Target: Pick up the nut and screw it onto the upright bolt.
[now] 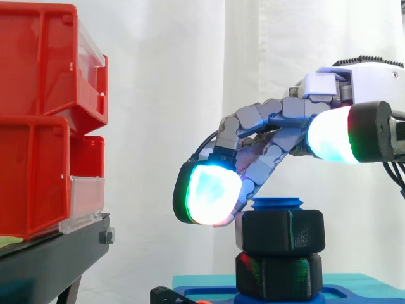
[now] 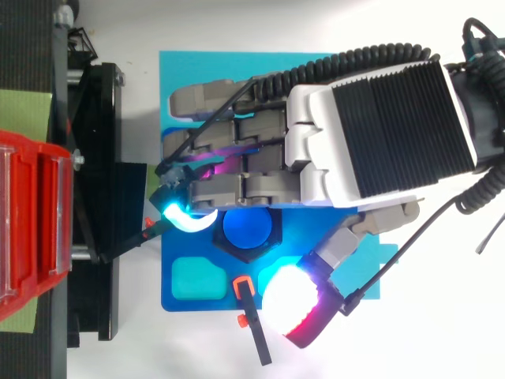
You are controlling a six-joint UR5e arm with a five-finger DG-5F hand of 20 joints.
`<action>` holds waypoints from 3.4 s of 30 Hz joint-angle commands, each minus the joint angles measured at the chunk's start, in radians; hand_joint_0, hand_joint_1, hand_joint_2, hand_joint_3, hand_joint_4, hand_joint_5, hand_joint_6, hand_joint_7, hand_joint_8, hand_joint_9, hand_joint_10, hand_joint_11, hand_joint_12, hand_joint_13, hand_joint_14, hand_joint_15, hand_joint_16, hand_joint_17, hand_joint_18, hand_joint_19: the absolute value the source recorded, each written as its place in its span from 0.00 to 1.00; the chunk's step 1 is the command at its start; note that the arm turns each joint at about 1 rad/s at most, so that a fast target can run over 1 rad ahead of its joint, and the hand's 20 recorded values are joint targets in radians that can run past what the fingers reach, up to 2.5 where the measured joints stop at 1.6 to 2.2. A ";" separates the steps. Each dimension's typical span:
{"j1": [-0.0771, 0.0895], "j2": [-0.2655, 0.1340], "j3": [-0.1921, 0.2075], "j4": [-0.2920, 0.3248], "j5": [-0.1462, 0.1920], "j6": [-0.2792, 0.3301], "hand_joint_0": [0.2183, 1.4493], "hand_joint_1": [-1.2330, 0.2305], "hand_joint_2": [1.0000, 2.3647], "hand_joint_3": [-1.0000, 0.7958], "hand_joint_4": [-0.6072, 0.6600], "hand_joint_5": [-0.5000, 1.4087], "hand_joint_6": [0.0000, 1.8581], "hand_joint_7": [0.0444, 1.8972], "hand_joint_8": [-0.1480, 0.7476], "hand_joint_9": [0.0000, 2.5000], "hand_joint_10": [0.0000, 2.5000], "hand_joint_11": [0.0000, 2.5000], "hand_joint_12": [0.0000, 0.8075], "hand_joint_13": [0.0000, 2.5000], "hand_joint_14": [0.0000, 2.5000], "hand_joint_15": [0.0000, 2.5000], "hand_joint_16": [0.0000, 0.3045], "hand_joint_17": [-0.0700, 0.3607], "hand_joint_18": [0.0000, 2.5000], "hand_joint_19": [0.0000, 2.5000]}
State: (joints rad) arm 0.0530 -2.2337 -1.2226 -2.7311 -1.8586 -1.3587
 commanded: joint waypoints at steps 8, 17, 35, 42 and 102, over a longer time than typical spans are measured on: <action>-0.001 -0.001 0.000 -0.001 0.006 0.000 0.20 0.69 0.00 0.28 0.69 0.22 0.27 0.46 0.46 0.34 0.00 0.00 0.33 0.22 0.00 0.00 0.10 0.32 0.08 0.00; -0.005 -0.030 0.000 0.014 0.004 0.055 0.21 0.69 0.00 0.28 0.69 0.22 0.27 0.47 0.46 0.34 0.00 0.00 0.33 0.22 0.00 0.00 0.10 0.32 0.08 0.00; -0.010 -0.030 0.000 0.008 0.002 0.039 0.21 0.69 0.00 0.28 0.66 0.24 0.27 0.54 0.46 0.36 0.00 0.00 0.32 0.22 0.00 0.00 0.09 0.31 0.09 0.00; -0.022 -0.030 0.000 0.005 -0.001 0.041 0.21 0.69 0.00 0.28 0.60 0.25 0.27 0.62 0.47 0.38 0.00 0.00 0.31 0.23 0.00 0.00 0.09 0.30 0.10 0.00; -0.048 -0.032 0.018 0.028 -0.062 -0.002 0.19 0.76 0.00 0.28 0.63 0.18 0.27 0.35 0.41 0.24 0.00 0.00 0.37 0.13 0.00 0.00 0.13 0.38 0.00 0.00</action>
State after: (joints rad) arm -0.0072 -2.2647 -1.1862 -2.7222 -1.9401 -1.3602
